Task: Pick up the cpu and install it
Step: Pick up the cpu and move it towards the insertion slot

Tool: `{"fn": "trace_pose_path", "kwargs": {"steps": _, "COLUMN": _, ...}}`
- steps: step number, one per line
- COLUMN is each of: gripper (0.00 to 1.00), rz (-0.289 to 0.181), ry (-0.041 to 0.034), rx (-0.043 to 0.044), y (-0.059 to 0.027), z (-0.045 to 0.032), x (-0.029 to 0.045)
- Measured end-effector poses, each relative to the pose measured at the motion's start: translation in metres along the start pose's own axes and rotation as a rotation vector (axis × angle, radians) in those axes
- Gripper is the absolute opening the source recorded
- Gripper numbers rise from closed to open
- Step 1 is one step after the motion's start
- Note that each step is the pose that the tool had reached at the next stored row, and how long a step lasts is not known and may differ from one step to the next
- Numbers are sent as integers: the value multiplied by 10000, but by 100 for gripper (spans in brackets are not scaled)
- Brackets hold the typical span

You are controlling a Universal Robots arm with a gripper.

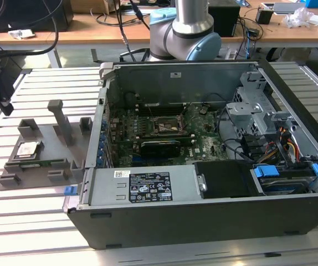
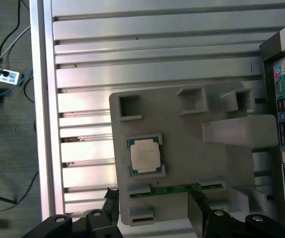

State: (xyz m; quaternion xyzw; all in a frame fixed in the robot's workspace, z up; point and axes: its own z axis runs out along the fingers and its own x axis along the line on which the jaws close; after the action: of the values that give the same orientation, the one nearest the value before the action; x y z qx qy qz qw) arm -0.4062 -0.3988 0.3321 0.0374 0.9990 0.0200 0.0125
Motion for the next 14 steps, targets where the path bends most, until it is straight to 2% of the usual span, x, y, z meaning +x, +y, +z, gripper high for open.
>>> {"fn": "trace_pose_path", "kwargs": {"steps": 14, "gripper": 66, "rz": 0, "ry": -1, "rx": 0, "y": -4, "z": 100, "x": 3}}
